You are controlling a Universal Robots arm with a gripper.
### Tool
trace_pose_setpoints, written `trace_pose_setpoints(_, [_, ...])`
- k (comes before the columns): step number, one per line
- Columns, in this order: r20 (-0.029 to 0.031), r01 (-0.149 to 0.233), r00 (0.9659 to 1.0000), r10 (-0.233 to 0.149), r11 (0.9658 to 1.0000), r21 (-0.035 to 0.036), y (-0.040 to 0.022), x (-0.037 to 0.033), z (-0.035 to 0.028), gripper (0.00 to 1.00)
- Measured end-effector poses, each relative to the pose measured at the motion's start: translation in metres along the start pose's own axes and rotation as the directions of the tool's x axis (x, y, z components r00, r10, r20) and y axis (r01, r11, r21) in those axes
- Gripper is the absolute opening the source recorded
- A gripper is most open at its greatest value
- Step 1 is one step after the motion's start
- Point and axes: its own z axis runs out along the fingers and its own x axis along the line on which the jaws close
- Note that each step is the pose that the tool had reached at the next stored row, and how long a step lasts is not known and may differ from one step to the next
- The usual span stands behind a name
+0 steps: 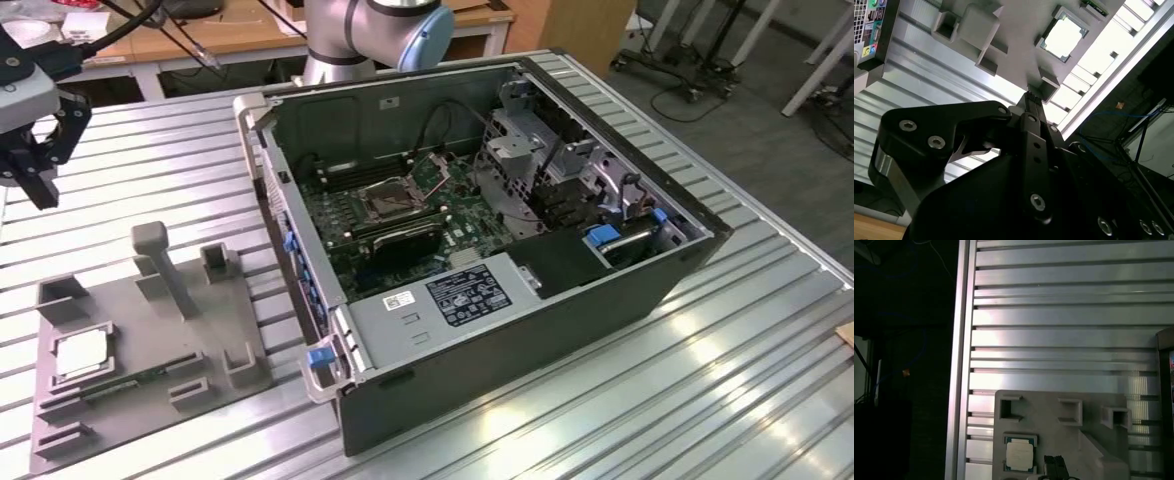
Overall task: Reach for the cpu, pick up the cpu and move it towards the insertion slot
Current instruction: 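Reach for the cpu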
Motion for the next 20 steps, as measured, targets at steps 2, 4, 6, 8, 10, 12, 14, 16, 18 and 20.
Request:
trace_pose_setpoints(2, [-0.0001, 0.0, 1.0, 0.0, 1.0, 0.0002, 0.0, 0.0, 0.0, 0.1])
trace_pose_setpoints(4, [0.0001, 0.0, 1.0, 0.0, 1.0, 0.0003, 0.0, 0.0, 0.0001, 0.1])
trace_pose_setpoints(6, [0.0005, 0.0, 1.0, 0.0, 1.0, 0.0003, 0.0, 0.0, 0.0007, 0.1])
trace_pose_setpoints(8, [0.0014, 0.0, 1.0, 0.0, 1.0, 0.0003, -0.0001, 0.0003, 0.0028, 0.1])
trace_pose_setpoints(10, [0.0023, 0.0, 1.0, 0.0, 1.0, 0.0004, -0.0002, 0.0006, 0.0062, 0.1])
trace_pose_setpoints(12, [0.0032, 0.0, 1.0, 0.0, 1.0, 0.0004, -0.0003, 0.001, 0.0098, 0.1])
trace_pose_setpoints(14, [0.004, 0.0, 1.0, 0.0, 1.0, 0.0004, -0.0005, 0.0015, 0.0134, 0.1])
trace_pose_setpoints(16, [0.0043, 0.0, 1.0, 0.0, 1.0, 0.0004, -0.0006, 0.0018, 0.0164, 0.1])
trace_pose_setpoints(18, [0.0043, 0.0, 1.0, 0.0, 1.0, 0.0004, -0.0007, 0.002, 0.0187, 0.1])
trace_pose_setpoints(20, [0.0041, 0.0, 1.0, 0.0, 1.0, 0.0005, -0.0007, 0.0021, 0.0195, 0.1])
